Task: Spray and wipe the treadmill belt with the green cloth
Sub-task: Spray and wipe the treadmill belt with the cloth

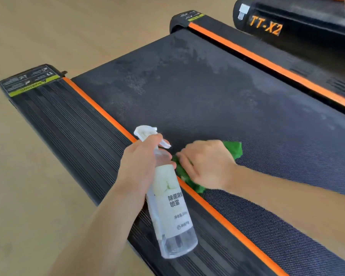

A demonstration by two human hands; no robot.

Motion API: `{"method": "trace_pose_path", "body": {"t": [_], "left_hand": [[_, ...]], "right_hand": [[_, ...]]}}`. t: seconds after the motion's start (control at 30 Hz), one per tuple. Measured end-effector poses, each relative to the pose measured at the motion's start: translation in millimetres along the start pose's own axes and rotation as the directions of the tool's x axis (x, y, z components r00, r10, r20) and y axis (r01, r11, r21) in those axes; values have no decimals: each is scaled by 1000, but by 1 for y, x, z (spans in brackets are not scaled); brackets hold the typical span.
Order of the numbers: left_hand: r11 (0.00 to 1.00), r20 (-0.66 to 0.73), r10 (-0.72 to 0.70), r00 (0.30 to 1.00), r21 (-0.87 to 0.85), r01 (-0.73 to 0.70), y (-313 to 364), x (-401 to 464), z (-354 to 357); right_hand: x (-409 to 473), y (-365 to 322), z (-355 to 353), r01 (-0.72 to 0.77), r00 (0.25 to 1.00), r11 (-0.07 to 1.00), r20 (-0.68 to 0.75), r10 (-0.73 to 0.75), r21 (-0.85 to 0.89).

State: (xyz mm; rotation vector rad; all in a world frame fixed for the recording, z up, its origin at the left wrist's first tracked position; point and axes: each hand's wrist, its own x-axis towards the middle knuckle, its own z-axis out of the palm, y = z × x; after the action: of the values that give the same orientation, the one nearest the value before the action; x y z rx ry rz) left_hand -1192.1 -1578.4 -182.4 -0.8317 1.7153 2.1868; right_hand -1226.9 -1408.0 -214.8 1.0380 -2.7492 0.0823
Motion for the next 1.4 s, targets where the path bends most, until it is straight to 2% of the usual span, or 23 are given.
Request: {"method": "trace_pose_path", "body": {"t": [0.13,0.2,0.3,0.4,0.47,0.53,0.6,0.7,0.77,0.87,0.97,1.03,1.1,1.13,1.17,1.23,1.3,1.33,1.4], "left_hand": [[1000,-55,-25,998,15,26,2,-4,-2],[1000,-41,6,999,28,-5,1,-8,-4],[998,-33,57,998,25,-56,-4,-14,-7],[999,-15,37,999,29,-36,-2,-11,-5],[999,-19,41,999,25,-41,-4,-8,-2],[997,-23,75,997,38,-74,-6,-10,2],[997,-47,70,996,38,-68,-8,-8,2],[997,-45,51,998,52,-49,-5,-8,2],[999,-71,30,997,33,-28,-5,-6,3],[999,-96,-1,995,39,5,-2,-4,5],[999,-99,-41,994,30,44,-2,-3,5],[998,-85,-43,995,42,46,0,-3,7],[997,-91,-67,994,26,69,-1,-2,8],[996,-103,-83,991,18,86,0,1,9],[995,-111,-93,990,10,94,0,3,9],[996,-107,-83,991,2,84,0,5,8],[997,-113,-74,991,11,76,-1,3,8],[998,-115,-64,991,13,66,-2,2,8],[999,-104,-45,994,14,46,-2,-1,7]], "right_hand": [[92,-7,21,-295,955,951,20,298,-94],[90,-13,19,-348,935,932,28,352,-102],[24,-25,4,-252,962,966,94,257,-58],[-48,-20,-15,-136,983,989,135,128,51],[-55,0,-16,-36,993,995,120,25,94],[-23,23,-9,-28,996,1000,86,27,7],[27,44,3,-186,981,979,34,190,-83],[86,62,22,-481,872,868,33,488,-126],[93,56,22,-540,837,834,33,546,-111],[34,30,9,-421,900,901,79,429,-103],[-59,10,-14,-167,981,984,113,160,57],[-95,15,-21,-5,994,993,112,-9,121],[-86,34,-18,95,990,994,95,-100,55],[-68,45,-15,92,992,995,94,-89,-26],[-44,58,-10,26,997,994,80,-17,-104],[11,86,2,-259,965,951,3,263,-169],[53,107,13,-528,845,830,-17,534,-179],[64,109,16,-585,806,791,-25,591,-177],[60,97,15,-607,790,782,3,613,-144]]}}
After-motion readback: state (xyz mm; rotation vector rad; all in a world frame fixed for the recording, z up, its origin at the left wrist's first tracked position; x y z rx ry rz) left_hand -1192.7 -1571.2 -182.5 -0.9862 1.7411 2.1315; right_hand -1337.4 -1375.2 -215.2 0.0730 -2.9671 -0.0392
